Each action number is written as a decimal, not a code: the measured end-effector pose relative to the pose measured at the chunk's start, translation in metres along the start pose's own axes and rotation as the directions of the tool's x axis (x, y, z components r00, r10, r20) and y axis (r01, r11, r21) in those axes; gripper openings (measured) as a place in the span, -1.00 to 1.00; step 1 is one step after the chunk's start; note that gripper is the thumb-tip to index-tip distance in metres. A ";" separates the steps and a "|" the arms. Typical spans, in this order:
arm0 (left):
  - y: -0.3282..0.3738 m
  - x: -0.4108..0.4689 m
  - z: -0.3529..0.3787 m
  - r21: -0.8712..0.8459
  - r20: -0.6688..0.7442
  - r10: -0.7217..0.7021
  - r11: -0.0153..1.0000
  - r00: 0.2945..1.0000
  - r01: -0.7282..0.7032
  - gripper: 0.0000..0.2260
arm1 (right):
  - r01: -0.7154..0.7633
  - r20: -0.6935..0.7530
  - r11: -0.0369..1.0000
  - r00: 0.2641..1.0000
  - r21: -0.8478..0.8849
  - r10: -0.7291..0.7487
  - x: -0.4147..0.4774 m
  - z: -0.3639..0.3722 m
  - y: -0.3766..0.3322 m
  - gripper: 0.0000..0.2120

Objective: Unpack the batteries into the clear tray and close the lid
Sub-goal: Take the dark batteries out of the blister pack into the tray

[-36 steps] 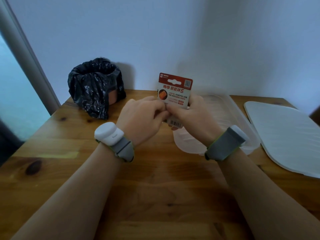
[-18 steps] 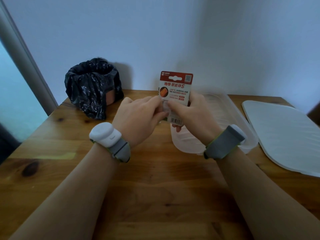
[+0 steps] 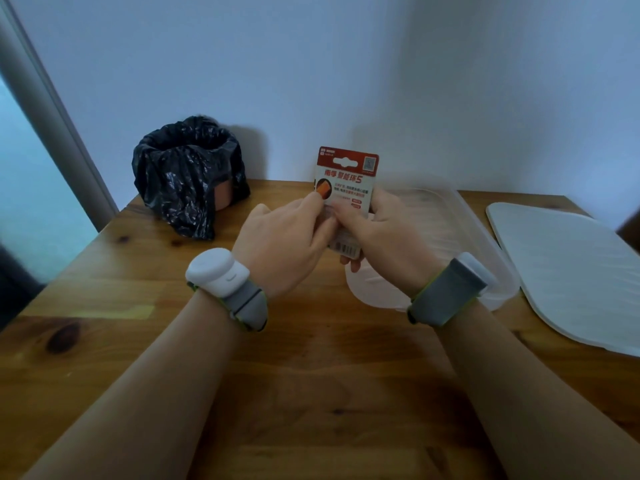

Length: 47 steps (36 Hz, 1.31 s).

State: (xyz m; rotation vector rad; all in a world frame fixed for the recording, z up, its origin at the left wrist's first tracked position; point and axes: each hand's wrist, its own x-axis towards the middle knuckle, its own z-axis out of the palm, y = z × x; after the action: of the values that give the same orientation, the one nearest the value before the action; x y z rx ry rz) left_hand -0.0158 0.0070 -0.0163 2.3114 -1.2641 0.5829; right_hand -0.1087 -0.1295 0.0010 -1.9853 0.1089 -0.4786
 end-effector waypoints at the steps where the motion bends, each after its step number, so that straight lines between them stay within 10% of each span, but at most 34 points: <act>1: 0.001 -0.001 0.001 0.001 0.007 0.004 1.000 1.000 -0.004 -0.75 | 0.001 -0.017 1.000 1.000 -0.008 -0.001 0.000 0.001 0.001 -0.81; 26: 0.008 -0.003 -0.001 0.188 0.005 0.094 0.978 0.996 -0.093 -0.67 | -0.037 -0.079 0.996 0.996 -0.080 0.030 0.000 -0.002 0.001 -0.74; 47: 0.000 -0.002 -0.001 -0.094 -0.030 -0.014 0.996 0.999 0.011 -0.68 | -0.018 -0.046 0.999 0.999 0.031 0.019 -0.001 0.000 -0.003 -0.84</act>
State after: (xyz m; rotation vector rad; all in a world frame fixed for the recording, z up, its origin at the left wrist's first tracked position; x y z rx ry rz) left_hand -0.0169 0.0093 -0.0164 2.2242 -1.2356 0.5411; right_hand -0.1096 -0.1280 0.0030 -1.9421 0.1474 -0.5113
